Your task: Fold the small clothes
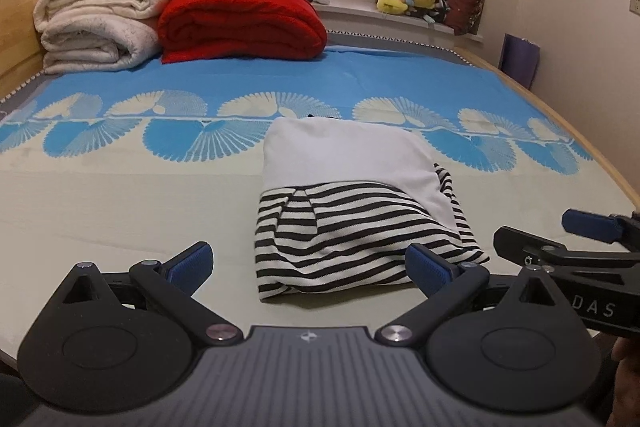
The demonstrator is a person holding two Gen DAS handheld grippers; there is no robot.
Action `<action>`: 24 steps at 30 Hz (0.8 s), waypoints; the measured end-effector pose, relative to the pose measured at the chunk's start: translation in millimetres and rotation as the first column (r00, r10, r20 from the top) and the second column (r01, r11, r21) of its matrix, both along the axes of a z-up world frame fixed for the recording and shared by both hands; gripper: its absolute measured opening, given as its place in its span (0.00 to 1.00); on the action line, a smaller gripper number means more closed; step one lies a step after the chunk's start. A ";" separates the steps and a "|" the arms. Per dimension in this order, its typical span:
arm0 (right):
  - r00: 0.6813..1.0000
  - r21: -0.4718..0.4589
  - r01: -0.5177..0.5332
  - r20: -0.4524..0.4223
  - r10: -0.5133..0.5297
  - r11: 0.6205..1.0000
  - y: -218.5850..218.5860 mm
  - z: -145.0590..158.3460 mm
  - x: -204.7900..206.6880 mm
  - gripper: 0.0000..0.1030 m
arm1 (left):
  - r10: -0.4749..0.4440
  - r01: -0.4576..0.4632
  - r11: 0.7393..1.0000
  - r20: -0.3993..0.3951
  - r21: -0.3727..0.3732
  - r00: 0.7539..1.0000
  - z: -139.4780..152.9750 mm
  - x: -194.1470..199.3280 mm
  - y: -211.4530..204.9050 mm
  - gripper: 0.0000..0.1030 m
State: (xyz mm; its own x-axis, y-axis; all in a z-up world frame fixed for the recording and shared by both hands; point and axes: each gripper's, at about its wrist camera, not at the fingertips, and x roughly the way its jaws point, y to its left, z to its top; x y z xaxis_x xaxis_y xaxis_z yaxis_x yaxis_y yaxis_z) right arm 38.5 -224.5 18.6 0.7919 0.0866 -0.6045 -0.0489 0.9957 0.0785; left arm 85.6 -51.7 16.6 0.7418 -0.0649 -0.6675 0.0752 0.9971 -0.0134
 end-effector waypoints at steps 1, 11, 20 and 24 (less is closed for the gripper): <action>1.000 0.003 0.004 -0.002 -0.004 1.000 -0.6 -0.3 0.5 0.80 | -0.001 0.001 1.000 -0.002 -0.004 1.000 -0.3 0.4 -0.1 0.99; 1.000 -0.004 0.012 -0.012 -0.012 1.000 -1.5 -2.1 1.7 0.80 | -0.002 0.001 1.000 -0.012 -0.013 1.000 -2.7 3.0 -1.6 0.99; 1.000 -0.003 0.012 -0.012 -0.012 1.000 -1.2 -2.3 1.9 0.80 | -0.002 0.002 1.000 -0.013 -0.012 1.000 -3.1 4.0 -0.5 0.99; 1.000 -0.005 0.013 -0.013 -0.013 1.000 -1.0 -2.3 1.8 0.80 | -0.002 0.001 1.000 -0.013 -0.012 1.000 -3.2 3.9 -0.6 0.99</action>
State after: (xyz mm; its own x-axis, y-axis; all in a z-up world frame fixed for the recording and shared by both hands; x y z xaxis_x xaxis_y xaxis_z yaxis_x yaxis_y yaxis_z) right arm 40.3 -225.5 16.3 0.7848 0.0735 -0.6153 -0.0348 0.9966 0.0746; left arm 89.4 -52.3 13.4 0.7328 -0.0739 -0.6764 0.0764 0.9967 -0.0262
